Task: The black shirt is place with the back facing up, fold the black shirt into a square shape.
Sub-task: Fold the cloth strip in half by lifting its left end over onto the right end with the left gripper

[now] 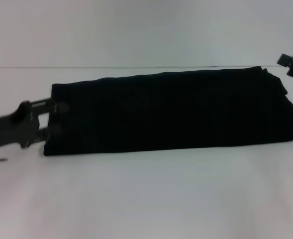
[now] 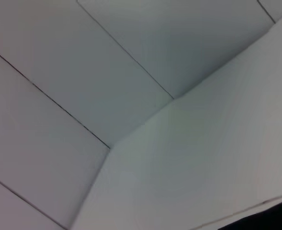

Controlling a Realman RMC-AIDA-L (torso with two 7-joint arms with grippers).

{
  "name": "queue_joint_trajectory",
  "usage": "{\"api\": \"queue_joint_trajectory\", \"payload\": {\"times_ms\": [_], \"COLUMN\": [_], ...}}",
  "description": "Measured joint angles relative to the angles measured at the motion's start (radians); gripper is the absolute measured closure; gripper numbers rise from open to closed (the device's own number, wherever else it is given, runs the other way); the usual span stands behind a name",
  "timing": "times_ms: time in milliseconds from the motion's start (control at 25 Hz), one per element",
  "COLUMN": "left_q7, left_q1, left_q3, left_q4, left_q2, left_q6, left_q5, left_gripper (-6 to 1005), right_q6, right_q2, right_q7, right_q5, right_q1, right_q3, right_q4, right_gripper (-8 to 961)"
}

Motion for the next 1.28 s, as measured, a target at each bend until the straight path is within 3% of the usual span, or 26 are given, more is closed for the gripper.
{"api": "queue_joint_trajectory", "payload": {"times_ms": [160,440,1280], "left_q7": [-0.037,-0.113,-0.172], "left_q1": [0.048,0.089,0.072], "left_q3": [-0.016,-0.028,-0.014], "left_q4": [0.000,-0.017,-0.114], "left_q2": [-0.018,-0.036,-0.047], "left_q6": [-0.005,-0.104,-0.244], "left_q5": [0.005,0.017,0.019], "left_gripper": [320,325,335], "right_q6": [-0.047,-0.059,-0.058], "right_q2": [0.017,0.020,0.023], "right_q7": [-0.051,-0.114,-0.124], "right_q5": [0.022,0.024,0.026], "right_q1": [-0.043,-0.051,-0.045], "right_q3": [0.023,0.069,0.084], "right_q4": [0.037,0.105,0.107], "right_gripper": [216,224,225]}}
